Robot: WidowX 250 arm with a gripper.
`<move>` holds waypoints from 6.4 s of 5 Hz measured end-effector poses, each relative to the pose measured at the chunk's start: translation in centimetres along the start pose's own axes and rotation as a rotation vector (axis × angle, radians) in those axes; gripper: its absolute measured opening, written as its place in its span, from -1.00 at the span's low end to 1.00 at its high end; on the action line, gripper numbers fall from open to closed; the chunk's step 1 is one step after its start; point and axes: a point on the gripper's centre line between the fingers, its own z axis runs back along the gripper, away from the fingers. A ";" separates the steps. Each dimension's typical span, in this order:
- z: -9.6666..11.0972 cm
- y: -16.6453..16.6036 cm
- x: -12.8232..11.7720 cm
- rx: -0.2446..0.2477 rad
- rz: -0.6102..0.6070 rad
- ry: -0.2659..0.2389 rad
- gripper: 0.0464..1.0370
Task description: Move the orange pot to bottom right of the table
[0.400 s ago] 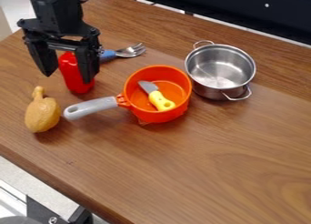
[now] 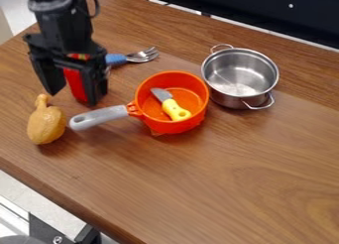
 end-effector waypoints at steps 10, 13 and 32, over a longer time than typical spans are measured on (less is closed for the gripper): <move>-3.3 -4.4 -1.5 -0.027 -0.408 -0.045 -0.38; -1.7 -3.5 -1.7 -0.044 -0.369 -0.080 -0.38; 1.5 -19.4 -1.4 -0.105 0.792 -0.139 0.92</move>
